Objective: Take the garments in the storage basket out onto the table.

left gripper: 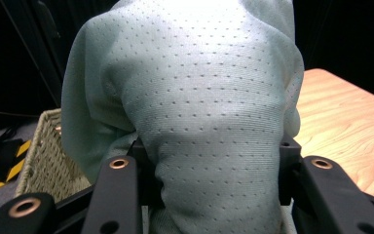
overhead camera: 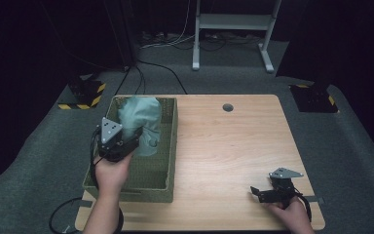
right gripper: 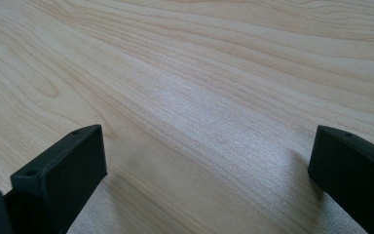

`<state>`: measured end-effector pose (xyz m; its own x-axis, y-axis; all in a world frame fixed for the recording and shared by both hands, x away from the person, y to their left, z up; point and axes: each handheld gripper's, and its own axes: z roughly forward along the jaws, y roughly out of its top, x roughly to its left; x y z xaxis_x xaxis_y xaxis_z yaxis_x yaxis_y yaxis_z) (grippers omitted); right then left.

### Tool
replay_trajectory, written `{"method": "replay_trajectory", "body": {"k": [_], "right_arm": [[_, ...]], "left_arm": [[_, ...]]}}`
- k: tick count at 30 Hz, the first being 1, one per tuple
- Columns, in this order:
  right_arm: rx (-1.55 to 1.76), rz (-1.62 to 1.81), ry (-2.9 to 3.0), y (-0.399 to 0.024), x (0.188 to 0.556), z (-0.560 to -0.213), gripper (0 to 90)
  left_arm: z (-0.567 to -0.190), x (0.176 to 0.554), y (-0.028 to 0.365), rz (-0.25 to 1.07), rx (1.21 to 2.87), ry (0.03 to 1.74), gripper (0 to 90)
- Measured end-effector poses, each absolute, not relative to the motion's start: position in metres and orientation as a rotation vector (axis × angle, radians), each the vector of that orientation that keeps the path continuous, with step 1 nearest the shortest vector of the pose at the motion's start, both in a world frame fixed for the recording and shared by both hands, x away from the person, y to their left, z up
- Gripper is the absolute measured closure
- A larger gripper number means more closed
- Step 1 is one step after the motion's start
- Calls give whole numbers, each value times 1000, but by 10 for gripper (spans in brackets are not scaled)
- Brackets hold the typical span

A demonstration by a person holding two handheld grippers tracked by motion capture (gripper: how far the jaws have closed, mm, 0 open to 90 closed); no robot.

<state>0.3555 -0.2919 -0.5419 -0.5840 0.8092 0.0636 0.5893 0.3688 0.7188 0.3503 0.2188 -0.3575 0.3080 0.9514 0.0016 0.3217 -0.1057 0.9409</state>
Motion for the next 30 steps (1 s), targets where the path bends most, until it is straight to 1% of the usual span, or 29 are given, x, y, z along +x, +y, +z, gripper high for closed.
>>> {"method": "replay_trajectory", "body": {"k": [20, 30], "right_arm": [[1234, 1034, 2334, -291, 355, -542, 0], [1235, 1031, 2334, -291, 355, -542, 1]], "left_arm": [[-336, 331, 210, 902, 1557, 1102, 538], [-330, 325, 208, 905, 1535, 1078, 538]]}}
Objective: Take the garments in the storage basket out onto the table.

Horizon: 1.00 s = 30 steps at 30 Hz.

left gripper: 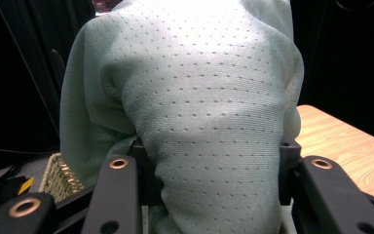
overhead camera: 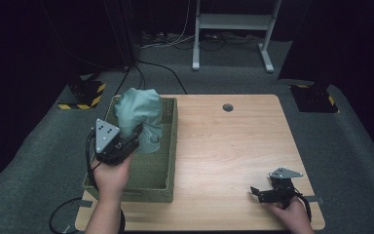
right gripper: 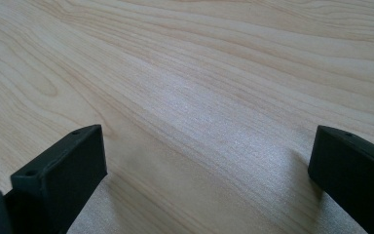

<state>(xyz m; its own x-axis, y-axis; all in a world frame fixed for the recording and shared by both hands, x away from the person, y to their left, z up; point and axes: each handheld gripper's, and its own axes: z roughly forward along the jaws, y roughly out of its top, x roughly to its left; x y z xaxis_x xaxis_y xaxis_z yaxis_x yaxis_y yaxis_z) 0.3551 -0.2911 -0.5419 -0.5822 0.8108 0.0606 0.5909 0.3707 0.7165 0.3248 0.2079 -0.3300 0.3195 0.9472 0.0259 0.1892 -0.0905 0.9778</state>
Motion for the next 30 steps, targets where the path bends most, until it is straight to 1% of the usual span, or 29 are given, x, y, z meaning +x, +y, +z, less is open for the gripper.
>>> {"method": "replay_trajectory", "body": {"k": [16, 30], "right_arm": [[1234, 1034, 2334, -291, 355, -542, 0], [1236, 1040, 2333, -292, 355, -542, 1]], "left_arm": [[-322, 318, 195, 901, 1528, 1022, 538], [-315, 320, 175, 885, 1527, 970, 538]]}}
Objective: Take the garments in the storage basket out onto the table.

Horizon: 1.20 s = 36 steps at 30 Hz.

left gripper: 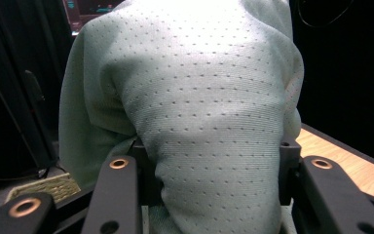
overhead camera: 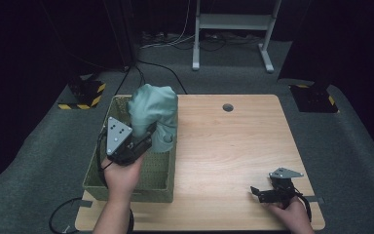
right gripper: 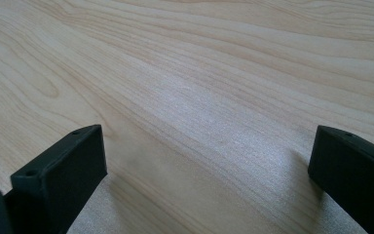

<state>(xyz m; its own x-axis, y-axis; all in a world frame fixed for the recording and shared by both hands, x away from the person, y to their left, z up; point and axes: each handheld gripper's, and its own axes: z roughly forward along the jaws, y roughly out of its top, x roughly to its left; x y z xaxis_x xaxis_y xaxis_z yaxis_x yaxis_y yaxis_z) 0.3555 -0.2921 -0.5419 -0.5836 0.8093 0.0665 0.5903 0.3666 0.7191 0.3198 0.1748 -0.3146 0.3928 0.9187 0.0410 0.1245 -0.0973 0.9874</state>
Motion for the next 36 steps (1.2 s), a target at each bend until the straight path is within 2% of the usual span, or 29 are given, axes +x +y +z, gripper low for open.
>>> {"method": "replay_trajectory", "body": {"k": [36], "right_arm": [[1239, 1049, 2336, -293, 356, -542, 1]], "left_arm": [[-305, 330, 105, 813, 1548, 829, 537]]}}
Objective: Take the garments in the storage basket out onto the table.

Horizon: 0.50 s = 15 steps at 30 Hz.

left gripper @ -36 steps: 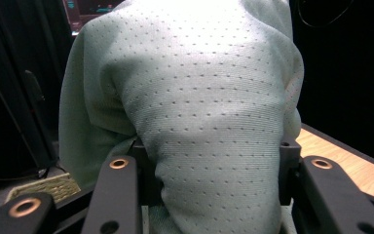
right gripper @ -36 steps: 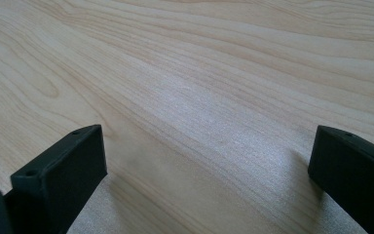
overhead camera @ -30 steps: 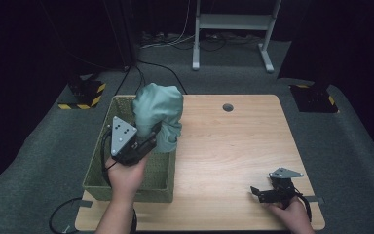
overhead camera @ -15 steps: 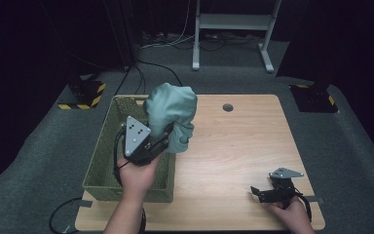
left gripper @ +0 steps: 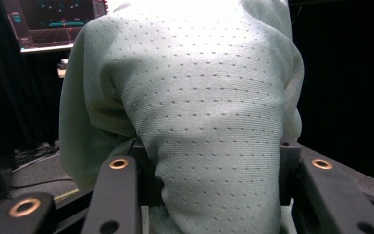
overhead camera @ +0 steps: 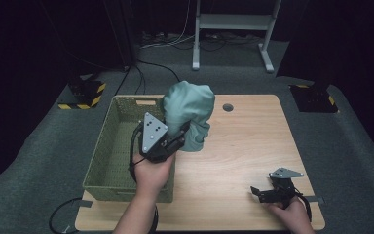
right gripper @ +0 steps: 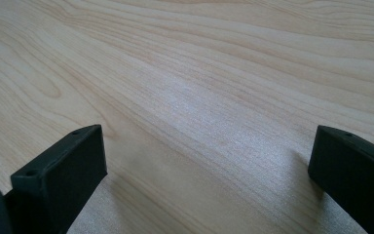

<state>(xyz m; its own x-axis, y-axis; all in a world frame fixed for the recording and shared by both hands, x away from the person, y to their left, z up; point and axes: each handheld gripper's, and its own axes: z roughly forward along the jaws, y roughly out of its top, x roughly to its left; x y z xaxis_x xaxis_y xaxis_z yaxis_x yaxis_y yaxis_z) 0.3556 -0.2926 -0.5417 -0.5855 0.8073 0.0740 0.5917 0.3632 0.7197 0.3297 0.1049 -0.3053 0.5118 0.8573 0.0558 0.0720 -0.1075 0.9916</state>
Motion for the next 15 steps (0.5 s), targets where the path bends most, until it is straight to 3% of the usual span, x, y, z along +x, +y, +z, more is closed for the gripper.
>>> {"method": "replay_trajectory", "body": {"k": [15], "right_arm": [[1239, 1050, 2337, -293, 356, -542, 1]], "left_arm": [[-303, 336, 76, 766, 1551, 789, 537]]}}
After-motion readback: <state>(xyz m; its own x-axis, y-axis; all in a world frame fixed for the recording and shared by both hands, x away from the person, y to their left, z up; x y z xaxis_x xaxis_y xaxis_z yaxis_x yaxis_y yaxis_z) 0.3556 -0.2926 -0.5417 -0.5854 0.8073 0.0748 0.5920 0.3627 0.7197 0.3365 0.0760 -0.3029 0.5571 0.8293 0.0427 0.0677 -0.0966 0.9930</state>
